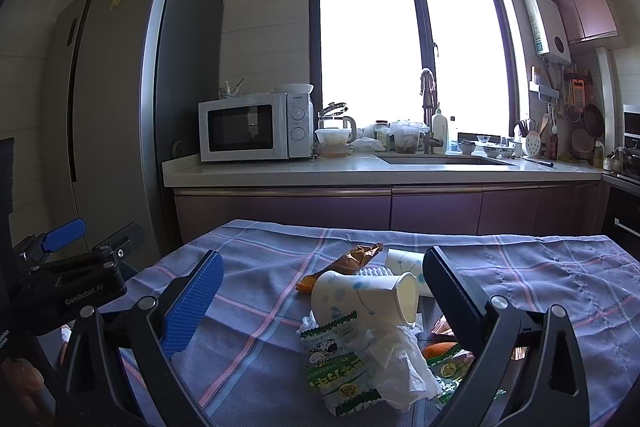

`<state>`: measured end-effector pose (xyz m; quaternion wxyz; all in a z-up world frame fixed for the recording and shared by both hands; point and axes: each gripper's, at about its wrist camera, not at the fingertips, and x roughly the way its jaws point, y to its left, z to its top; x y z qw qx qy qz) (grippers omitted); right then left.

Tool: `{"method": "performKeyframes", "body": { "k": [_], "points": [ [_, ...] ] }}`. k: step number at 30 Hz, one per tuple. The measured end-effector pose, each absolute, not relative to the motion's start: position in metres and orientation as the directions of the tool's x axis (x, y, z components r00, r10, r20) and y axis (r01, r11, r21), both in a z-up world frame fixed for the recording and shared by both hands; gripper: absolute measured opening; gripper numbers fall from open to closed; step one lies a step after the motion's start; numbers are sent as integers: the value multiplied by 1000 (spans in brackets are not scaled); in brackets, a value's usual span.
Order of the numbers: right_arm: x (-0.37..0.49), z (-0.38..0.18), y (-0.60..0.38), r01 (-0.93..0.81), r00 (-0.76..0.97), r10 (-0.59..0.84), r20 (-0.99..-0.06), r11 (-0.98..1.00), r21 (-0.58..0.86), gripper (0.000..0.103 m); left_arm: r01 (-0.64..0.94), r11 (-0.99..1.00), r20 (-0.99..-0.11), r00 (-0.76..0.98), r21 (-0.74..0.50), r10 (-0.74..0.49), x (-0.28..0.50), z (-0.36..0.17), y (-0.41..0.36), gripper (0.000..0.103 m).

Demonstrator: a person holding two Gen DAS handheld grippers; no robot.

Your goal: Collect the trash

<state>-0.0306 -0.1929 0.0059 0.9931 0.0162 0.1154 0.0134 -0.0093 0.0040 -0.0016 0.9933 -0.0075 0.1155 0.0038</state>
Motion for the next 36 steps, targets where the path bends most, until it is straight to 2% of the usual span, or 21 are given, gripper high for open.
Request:
{"method": "performKeyframes", "body": {
  "k": [36],
  "points": [
    [-26, 5, -195, -39, 971, 50, -234, 998, 51, 96, -10, 1000, -221, 975, -23, 4, -11, -3, 3, 97]
  ]
}}
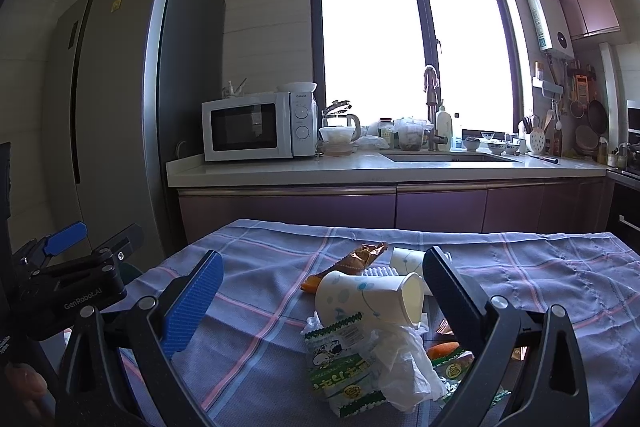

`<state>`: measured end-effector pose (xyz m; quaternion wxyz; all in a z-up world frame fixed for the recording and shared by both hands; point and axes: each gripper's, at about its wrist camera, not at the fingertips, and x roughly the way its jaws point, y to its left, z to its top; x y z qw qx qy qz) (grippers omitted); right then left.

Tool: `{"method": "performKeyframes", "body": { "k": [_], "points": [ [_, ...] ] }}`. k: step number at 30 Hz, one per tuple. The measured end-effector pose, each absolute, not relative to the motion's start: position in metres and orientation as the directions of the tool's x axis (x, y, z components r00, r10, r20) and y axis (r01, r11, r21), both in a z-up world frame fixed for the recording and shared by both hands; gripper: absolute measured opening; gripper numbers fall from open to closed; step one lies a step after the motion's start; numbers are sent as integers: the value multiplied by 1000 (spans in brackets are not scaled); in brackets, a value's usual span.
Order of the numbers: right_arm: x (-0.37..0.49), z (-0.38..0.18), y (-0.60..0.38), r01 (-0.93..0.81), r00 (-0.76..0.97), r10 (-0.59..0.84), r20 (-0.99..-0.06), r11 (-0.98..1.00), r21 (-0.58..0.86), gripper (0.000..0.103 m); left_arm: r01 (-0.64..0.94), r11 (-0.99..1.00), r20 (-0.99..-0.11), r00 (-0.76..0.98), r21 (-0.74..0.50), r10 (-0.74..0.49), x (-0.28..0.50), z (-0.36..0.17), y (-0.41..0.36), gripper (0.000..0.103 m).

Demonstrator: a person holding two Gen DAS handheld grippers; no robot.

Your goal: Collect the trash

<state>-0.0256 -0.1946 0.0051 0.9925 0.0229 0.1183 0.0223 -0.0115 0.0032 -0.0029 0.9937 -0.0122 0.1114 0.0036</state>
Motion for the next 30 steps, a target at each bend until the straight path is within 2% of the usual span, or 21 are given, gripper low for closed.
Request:
{"method": "performKeyframes", "body": {
  "k": [11, 24, 29, 30],
  "points": [
    [-26, 3, -200, -43, 968, 57, -243, 997, 65, 96, -2, 1000, -228, 974, -24, -4, -13, -5, -1, 97],
    [-16, -6, -220, -13, 951, 48, -306, 993, 113, 96, 32, 999, -253, 967, -14, -35, -8, -10, -10, 97],
    [-8, -11, -226, -27, 934, 73, -350, 990, 136, 71, 59, 998, -274, 960, -8, -59, -4, -13, -15, 97],
    [-6, -13, -228, -28, 930, 79, -360, 989, 145, 70, 67, 998, -280, 958, -8, -67, -3, -14, -16, 97]
  ]
}}
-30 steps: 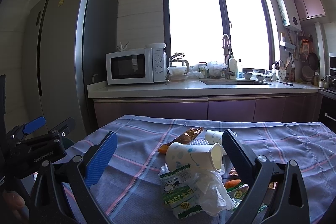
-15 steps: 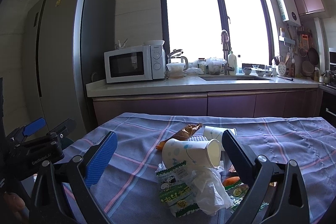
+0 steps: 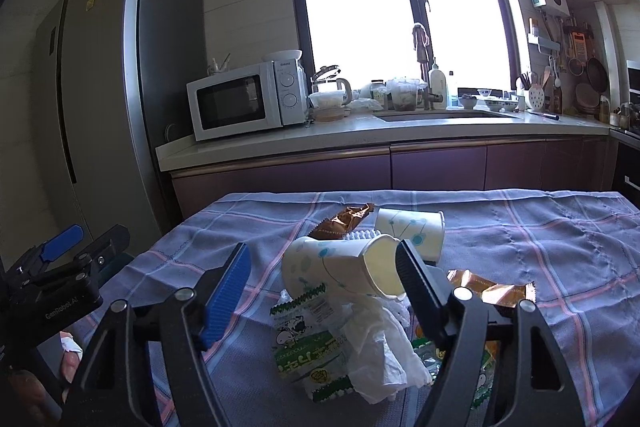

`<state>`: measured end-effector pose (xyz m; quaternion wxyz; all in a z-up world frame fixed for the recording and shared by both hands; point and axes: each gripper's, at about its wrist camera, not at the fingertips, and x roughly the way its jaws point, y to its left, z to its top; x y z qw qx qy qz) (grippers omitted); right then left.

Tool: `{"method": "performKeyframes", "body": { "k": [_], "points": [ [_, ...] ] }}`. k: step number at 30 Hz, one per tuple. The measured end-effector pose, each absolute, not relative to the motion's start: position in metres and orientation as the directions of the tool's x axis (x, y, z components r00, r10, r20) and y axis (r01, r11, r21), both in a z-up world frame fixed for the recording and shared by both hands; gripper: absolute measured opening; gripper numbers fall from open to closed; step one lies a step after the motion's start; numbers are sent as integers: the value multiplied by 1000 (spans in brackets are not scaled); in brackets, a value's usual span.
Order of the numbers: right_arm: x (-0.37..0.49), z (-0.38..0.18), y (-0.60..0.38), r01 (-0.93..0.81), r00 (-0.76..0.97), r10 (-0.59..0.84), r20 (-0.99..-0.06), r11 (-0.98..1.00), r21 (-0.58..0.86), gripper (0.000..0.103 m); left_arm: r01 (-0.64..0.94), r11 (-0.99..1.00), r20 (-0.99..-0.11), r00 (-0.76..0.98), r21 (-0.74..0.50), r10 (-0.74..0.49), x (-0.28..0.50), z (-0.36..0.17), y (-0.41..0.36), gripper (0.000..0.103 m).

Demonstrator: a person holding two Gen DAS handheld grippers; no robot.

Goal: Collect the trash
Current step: 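Grasp the green-labelled packet with the left gripper while the right gripper grasps the dotted paper cup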

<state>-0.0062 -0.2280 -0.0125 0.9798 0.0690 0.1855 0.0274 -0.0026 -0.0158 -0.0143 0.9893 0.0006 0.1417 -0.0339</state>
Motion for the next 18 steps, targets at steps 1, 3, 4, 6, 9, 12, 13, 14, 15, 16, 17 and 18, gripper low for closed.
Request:
{"method": "performKeyframes", "body": {
  "k": [1, 3, 4, 6, 9, 12, 13, 14, 15, 16, 17, 18],
  "points": [
    [-5, -14, -230, -31, 927, 86, -366, 988, 153, 66, 76, 997, -287, 955, -7, -75, -2, -15, -17, 97],
    [-3, -16, -231, -42, 921, 100, -378, 987, 157, 60, 97, 995, -298, 950, -1, -92, 1, -18, -21, 97],
    [-3, -17, -232, -49, 918, 106, -382, 986, 157, 56, 109, 994, -303, 947, 2, -103, 2, -18, -23, 97],
    [-3, -18, -232, -61, 914, 118, -387, 986, 157, 49, 141, 990, -314, 940, 4, -133, 4, -20, -27, 97],
    [-2, -19, -235, -85, 909, 143, -390, 983, 163, 32, 199, 980, -330, 926, 10, -185, 6, -23, -36, 97],
    [-1, -19, -237, -113, 903, 173, -393, 979, 171, 15, 272, 962, -345, 905, 21, -248, 6, -26, -49, 97],
    [0, -19, -237, -125, 901, 187, -391, 976, 179, 12, 302, 953, -355, 893, 20, -275, 7, -27, -54, 97],
    [0, -18, -239, -133, 900, 198, -388, 973, 187, 9, 333, 943, -365, 879, 13, -305, 8, -28, -58, 97],
    [1, -18, -240, -139, 900, 204, -385, 972, 192, 8, 374, 928, -381, 857, -2, -346, 10, -30, -62, 97],
    [1, -17, -242, -142, 901, 210, -381, 970, 198, 6, 412, 911, -399, 832, -20, -386, 13, -32, -67, 96],
    [0, -16, -244, -145, 902, 214, -374, 968, 206, 6, 441, 897, -413, 810, -41, -417, 16, -34, -71, 94],
    [0, -15, -247, -148, 903, 221, -368, 965, 216, 6, 474, 878, -428, 782, -65, -454, 19, -36, -74, 90]
  ]
}}
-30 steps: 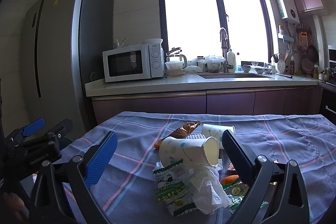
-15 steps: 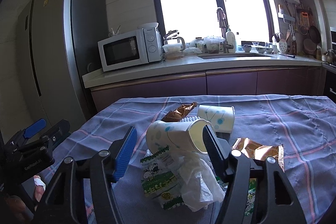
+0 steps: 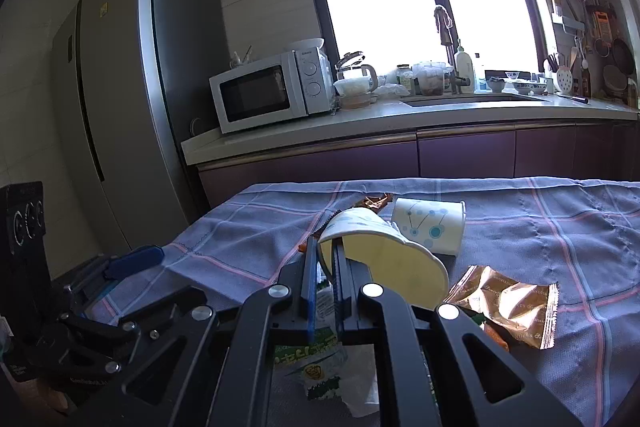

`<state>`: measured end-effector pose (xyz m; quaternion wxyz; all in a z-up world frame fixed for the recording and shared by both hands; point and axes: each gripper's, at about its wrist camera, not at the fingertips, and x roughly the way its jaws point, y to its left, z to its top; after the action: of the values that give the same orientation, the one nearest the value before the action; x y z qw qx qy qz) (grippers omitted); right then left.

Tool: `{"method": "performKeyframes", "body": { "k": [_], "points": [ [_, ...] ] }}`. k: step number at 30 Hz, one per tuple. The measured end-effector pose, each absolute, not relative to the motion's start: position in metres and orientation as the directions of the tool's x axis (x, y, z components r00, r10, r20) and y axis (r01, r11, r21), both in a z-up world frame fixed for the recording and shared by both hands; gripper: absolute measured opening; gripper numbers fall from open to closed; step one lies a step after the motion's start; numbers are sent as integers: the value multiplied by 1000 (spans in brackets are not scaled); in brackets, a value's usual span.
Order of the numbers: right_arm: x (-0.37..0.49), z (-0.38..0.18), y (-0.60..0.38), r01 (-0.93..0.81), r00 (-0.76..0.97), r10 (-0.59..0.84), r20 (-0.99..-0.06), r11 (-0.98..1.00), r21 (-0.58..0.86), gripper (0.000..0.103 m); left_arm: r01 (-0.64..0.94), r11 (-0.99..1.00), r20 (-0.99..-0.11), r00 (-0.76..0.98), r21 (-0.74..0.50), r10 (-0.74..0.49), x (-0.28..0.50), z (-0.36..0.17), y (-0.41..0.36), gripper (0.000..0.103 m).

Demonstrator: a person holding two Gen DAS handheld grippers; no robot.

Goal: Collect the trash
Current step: 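Grasp the green-labelled packet with the left gripper while the right gripper grasps the dotted paper cup, then carry both items to the teal bin and open both grippers to drop them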

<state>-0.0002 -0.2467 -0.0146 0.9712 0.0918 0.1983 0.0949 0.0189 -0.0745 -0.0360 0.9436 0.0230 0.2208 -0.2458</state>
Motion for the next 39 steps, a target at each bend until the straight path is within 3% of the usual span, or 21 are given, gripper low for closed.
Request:
{"method": "performKeyframes", "body": {
  "k": [3, 9, 14, 18, 22, 32, 39],
  "points": [
    [-1, -12, -254, -150, 907, 229, -355, 960, 236, 5, 561, 813, -474, 680, -154, -559, 30, -44, -87, 86],
    [0, -12, -268, -147, 909, 238, -343, 951, 271, 5, 627, 727, -547, 518, -281, -658, 53, -65, -115, 70],
    [0, -12, -275, -140, 911, 235, -340, 949, 282, 5, 633, 689, -586, 424, -353, -690, 66, -82, -132, 46],
    [1, -11, -280, -148, 908, 248, -336, 944, 296, 5, 628, 667, -590, 381, -399, -712, 71, -87, -132, 18],
    [1, -5, -282, -161, 911, 258, -321, 941, 298, 5, 624, 654, -564, 382, -428, -733, 72, -86, -126, 3],
    [2, 15, -268, -215, 912, 297, -284, 934, 287, 5, 627, 651, -509, 427, -429, -747, 57, -62, -92, 1],
    [8, 26, -233, -329, 872, 406, -272, 899, 288, 5, 573, 716, -489, 527, -399, -695, 51, -45, -42, 1]
  ]
}}
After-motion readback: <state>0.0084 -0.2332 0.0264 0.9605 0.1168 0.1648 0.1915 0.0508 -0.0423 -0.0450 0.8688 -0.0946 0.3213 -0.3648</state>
